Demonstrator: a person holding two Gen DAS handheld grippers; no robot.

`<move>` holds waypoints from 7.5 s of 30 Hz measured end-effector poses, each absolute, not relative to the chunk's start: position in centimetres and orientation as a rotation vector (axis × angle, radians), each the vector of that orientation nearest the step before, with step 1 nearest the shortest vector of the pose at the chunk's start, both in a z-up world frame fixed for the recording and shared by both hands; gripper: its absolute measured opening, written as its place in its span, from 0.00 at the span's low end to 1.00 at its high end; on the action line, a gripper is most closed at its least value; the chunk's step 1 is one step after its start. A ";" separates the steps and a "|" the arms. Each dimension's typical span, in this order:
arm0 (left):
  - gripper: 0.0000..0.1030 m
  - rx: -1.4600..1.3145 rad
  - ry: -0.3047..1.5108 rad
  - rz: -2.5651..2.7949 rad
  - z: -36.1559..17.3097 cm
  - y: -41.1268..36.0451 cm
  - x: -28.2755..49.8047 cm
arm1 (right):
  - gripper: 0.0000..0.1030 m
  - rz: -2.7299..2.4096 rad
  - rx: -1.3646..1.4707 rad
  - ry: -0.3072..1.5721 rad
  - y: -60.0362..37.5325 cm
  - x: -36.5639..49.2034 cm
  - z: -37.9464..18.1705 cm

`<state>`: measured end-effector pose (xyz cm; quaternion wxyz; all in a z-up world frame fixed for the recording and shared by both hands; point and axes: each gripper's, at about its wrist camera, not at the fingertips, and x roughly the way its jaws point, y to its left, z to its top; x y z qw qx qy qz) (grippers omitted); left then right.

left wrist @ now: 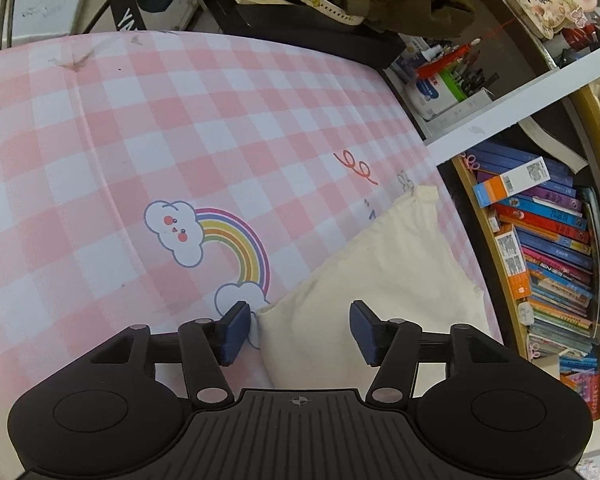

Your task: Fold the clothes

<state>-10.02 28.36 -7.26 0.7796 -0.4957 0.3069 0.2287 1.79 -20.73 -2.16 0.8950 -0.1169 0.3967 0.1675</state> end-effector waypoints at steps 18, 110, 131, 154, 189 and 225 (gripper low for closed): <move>0.65 -1.163 0.744 0.330 -7.8 31.5 -8.4 | 1.00 0.217 -0.317 0.742 -13.8 -1.3 -2.1; 0.11 -0.991 0.910 -0.241 -10.4 32.2 -2.5 | 0.86 0.552 -0.322 0.944 18.7 9.8 4.2; 0.10 -0.495 0.759 -0.428 -4.6 27.1 -1.4 | 0.78 0.504 -0.968 1.088 31.7 14.2 -4.5; 0.09 -0.346 0.627 -0.624 1.8 18.7 -1.0 | 0.07 0.488 -0.527 1.046 15.5 18.2 5.1; 0.12 -0.062 0.900 -0.339 -3.8 -9.5 4.4 | 0.08 0.631 0.070 1.120 -19.1 24.8 -6.5; 0.24 0.182 0.865 -0.394 -3.9 -14.0 3.6 | 0.13 0.610 0.090 1.077 -21.5 25.9 -6.6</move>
